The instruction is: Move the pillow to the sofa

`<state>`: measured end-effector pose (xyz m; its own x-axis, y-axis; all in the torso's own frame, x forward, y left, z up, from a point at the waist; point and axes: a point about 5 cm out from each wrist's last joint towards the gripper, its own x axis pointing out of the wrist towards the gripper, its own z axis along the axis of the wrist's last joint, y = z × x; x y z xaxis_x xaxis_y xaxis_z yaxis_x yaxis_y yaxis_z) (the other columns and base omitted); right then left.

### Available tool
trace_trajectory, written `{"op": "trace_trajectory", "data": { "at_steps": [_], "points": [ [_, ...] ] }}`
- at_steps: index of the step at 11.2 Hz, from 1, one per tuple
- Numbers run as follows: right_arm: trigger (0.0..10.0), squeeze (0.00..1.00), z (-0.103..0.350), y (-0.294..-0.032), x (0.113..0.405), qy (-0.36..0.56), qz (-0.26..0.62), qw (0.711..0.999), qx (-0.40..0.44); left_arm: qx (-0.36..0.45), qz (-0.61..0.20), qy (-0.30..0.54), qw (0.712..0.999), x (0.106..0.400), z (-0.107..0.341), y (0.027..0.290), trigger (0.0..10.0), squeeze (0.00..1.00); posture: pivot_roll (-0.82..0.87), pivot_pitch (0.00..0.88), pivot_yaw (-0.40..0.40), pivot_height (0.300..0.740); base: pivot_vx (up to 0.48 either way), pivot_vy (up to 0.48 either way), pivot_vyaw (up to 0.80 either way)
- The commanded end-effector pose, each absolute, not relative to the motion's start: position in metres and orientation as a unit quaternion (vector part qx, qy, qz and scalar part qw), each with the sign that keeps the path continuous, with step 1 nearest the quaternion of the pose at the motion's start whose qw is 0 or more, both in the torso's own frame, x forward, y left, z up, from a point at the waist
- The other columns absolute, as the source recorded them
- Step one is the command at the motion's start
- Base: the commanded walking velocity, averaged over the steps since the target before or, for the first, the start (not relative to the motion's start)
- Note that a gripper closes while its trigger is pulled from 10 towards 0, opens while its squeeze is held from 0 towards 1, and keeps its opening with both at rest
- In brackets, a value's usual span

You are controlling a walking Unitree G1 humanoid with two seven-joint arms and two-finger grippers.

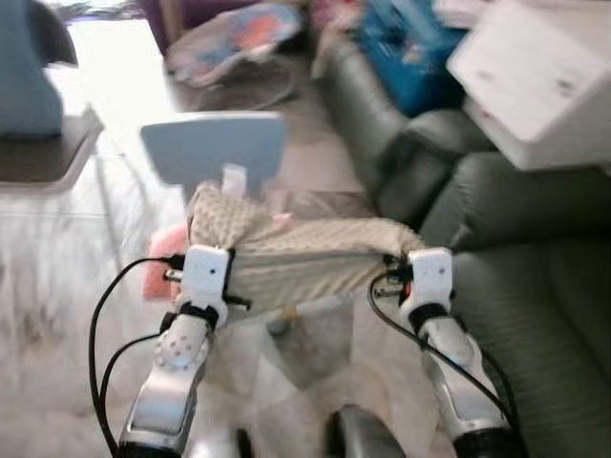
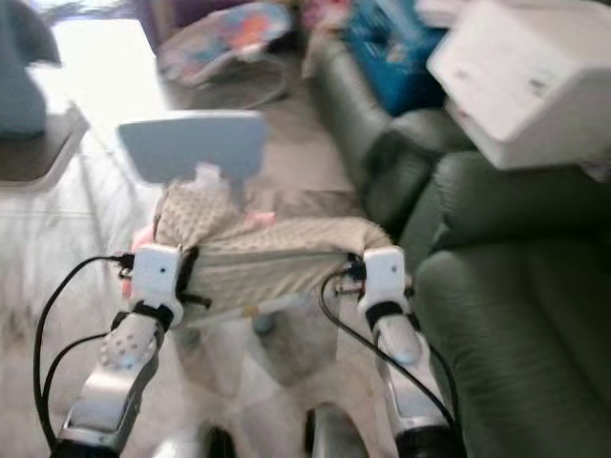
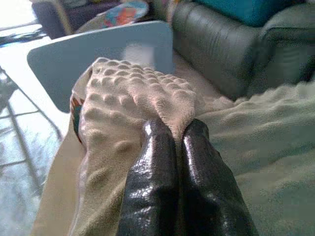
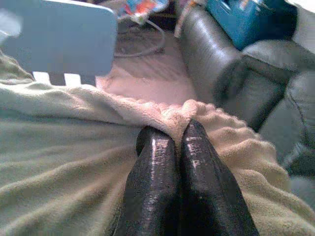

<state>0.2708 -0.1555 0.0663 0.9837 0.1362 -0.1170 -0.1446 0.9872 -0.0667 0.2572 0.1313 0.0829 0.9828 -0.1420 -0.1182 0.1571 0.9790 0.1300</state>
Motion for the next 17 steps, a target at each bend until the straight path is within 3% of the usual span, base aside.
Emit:
{"op": "trace_trajectory", "data": {
  "at_steps": [1, 17],
  "points": [
    [10.0, 0.00, 0.0701, -0.1655, 0.2716, 0.050, 0.056, 0.996, -0.043, 0.061, -0.094, 0.050, 0.992, 0.2560, 0.0845, 0.1213, 10.0, 0.00, -0.05, 0.122, -0.035, 0.740, 0.000, 0.480, -0.80],
    [10.0, 0.00, 0.0690, -0.1638, 0.2725, 0.053, 0.061, 0.996, -0.044, 0.066, -0.111, 0.055, 0.990, 0.2566, 0.0830, 0.1176, 10.0, 0.00, -0.05, 0.120, -0.037, 0.740, 0.000, 0.471, -0.80]
  ]
}}
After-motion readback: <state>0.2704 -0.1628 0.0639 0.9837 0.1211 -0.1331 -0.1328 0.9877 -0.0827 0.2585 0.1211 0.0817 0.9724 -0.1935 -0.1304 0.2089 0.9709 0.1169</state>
